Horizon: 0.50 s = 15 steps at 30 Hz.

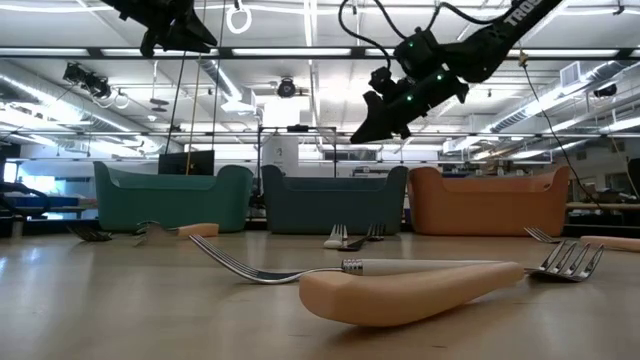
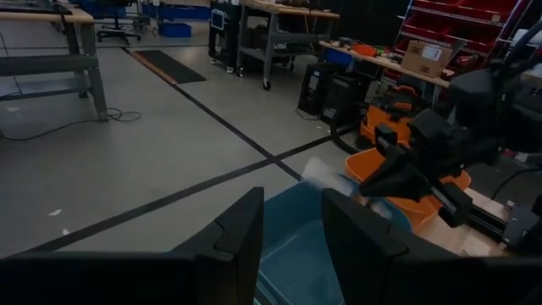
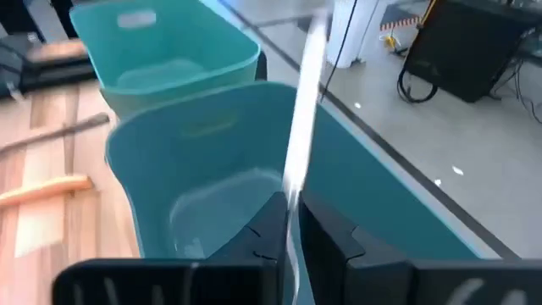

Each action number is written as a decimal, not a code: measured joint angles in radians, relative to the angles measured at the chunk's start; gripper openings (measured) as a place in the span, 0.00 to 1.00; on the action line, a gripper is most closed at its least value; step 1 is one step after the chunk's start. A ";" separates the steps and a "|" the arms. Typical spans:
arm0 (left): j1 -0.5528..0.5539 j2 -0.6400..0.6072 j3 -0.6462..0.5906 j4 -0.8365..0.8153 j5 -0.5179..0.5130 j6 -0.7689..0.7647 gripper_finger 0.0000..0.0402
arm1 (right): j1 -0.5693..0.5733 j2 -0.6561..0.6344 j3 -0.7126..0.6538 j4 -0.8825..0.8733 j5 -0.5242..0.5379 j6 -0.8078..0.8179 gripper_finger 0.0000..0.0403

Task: Sort silverware by color (type)
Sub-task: Put the white fork into the dark blue bin, then put the orange fork into the green bin

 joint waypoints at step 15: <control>0.000 0.000 0.000 0.012 0.000 -0.011 0.32 | 0.023 -0.082 0.022 -0.050 0.105 -0.092 0.19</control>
